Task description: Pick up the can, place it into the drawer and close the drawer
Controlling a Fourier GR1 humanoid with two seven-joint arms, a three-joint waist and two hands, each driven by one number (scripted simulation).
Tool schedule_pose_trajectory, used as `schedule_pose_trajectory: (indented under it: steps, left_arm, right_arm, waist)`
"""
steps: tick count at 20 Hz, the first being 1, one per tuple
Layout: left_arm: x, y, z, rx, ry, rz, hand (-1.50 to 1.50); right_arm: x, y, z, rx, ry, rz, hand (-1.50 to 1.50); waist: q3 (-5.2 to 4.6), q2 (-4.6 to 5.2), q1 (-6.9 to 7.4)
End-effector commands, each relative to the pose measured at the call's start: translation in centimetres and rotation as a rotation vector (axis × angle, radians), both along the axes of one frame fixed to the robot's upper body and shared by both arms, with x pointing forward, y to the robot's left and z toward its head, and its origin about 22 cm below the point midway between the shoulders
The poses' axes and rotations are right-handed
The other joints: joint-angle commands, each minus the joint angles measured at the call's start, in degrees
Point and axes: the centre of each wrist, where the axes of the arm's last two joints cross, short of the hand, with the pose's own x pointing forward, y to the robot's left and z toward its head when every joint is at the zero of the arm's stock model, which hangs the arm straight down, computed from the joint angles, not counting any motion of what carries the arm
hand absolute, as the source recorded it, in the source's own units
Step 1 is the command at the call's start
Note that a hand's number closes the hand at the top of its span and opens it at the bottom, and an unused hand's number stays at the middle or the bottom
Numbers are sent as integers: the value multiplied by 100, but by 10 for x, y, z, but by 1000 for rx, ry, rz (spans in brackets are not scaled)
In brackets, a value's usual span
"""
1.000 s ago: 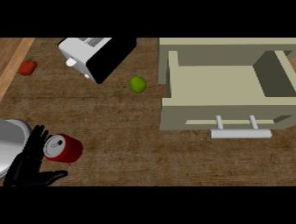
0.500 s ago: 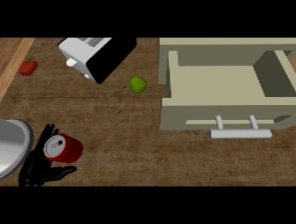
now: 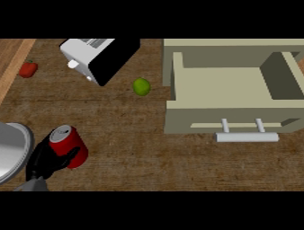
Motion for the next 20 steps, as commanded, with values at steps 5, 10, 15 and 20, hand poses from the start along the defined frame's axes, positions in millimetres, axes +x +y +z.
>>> schedule_pose_trajectory:
  steps: [5,10,15,20]
  left_arm:
    - [5,-16,10,-55,-117,-106,150]
    - [49,-56,23,-56,-114,32,150]
    - [63,-99,57,-73,-174,41,150]
    - [77,-108,70,-29,-228,10,150]
  right_arm:
    - [-5,3,-4,16,0,-12,-150]
    - [-5,6,0,22,-10,-10,-150]
    - [-6,13,4,29,-13,4,-150]
    - [-14,7,-8,16,-8,2,-150]
  waist:
    - [1,-4,18]
    - [-1,6,-20]
    - [4,-14,14]
    - [2,-4,-17]
